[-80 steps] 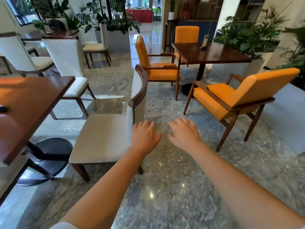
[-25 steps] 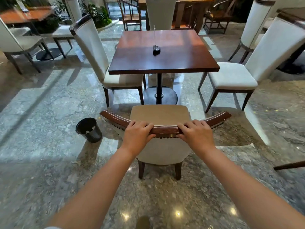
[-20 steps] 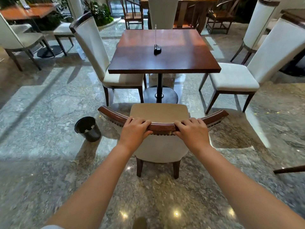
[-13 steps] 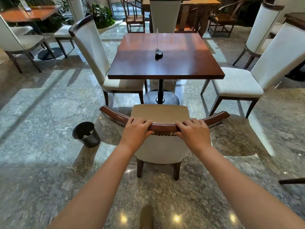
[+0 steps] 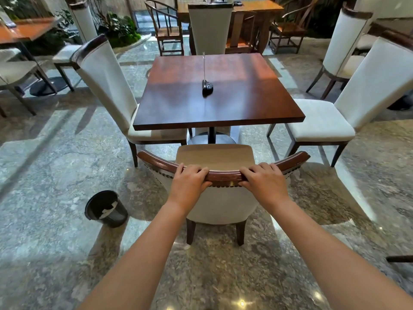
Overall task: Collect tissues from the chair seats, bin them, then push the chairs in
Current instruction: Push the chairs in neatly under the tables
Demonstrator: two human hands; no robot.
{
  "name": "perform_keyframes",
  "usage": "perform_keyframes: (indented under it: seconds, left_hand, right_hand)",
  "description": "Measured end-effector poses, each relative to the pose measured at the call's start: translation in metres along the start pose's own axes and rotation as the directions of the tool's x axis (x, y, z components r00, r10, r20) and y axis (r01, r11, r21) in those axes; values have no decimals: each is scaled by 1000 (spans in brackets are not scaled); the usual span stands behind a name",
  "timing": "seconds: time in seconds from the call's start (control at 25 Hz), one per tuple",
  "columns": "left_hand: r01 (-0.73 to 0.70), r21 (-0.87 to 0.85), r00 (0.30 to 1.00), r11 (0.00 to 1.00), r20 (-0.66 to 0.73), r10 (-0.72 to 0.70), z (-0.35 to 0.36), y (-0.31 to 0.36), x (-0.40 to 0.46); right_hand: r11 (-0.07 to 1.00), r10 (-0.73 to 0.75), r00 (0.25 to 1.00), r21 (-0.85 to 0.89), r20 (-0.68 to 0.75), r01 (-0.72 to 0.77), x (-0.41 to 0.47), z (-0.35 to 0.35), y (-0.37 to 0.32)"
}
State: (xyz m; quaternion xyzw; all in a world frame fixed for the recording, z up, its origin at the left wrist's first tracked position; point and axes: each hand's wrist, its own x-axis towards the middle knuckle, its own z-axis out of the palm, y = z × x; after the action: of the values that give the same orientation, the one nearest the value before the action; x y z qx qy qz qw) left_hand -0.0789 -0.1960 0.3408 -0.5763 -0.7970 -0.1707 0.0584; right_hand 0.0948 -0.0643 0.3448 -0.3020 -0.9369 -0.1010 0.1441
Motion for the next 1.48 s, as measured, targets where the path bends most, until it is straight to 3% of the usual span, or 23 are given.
perform_keyframes:
  seconds: [0.36,0.72,1.04,1.28,1.48]
  left_hand:
    - [16,5,999,1000,31,-17,13,-16,70]
    - [-5,29,1000,1000,-17,6,27,3,90]
    - [40,0,997,999,63,-40,23,6,91]
    - [70,-13,979,997,195,-66,6,17,92]
    - [-71,-9,996,997,60,72,-11,60,80]
  right_hand:
    - [999,11,999,43,38,-13,66,19,24]
    - [1000,-9,996,27,85,7,77,26,55]
    - [997,11,992,79,127,-22,76,24,54]
    - [982,51,949,157,310,-104,73,4,49]
    - [987,64,981,134,186,-90,36,-32,54]
